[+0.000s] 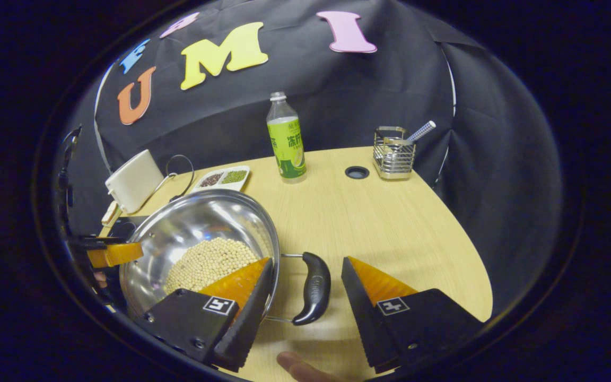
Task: First push the handle of the pot to place it horizontally, then grasp the pot with both hands and set it on the induction cooktop.
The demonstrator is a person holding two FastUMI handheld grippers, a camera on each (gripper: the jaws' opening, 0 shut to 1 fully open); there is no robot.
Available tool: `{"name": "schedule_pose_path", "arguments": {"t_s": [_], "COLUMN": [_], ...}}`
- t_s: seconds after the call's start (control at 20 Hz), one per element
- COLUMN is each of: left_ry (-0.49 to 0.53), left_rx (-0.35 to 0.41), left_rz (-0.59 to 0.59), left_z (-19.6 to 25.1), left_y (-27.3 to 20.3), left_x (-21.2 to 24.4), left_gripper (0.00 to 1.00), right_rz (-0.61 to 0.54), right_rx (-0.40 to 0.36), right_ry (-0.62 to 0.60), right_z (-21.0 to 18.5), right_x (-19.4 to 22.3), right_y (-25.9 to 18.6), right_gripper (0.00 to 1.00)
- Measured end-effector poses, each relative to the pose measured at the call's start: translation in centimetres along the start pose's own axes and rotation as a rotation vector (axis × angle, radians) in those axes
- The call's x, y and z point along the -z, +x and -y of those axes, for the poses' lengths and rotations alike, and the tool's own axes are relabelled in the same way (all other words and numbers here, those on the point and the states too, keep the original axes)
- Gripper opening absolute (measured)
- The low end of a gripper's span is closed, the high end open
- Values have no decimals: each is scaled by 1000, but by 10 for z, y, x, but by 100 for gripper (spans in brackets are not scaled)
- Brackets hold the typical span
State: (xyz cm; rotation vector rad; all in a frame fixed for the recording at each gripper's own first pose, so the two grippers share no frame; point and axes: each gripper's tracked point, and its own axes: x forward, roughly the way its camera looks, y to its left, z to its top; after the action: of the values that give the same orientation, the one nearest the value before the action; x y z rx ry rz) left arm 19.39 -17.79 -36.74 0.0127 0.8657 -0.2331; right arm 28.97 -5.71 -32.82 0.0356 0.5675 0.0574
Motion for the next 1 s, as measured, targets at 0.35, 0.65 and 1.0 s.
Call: {"name": "schedule_pose_path", "arguments": {"t_s": [0.35, 0.65, 1.0], "left_ry": [18, 12, 53], "left_rx": [4, 76, 115], "left_rz": [22, 35, 15], "left_z": [-5, -4, -5], "left_y": [11, 15, 8], "left_x": [-10, -11, -8], "left_gripper": [86, 60, 56], "right_rz": [11, -23, -106], "right_rx": [-20, -17, -31], "right_ry": [-8, -20, -33], "right_z": [2, 1, -9], "right_x": [1, 6, 11], "right_y": [10, 14, 12], "right_gripper": [89, 89, 65]}}
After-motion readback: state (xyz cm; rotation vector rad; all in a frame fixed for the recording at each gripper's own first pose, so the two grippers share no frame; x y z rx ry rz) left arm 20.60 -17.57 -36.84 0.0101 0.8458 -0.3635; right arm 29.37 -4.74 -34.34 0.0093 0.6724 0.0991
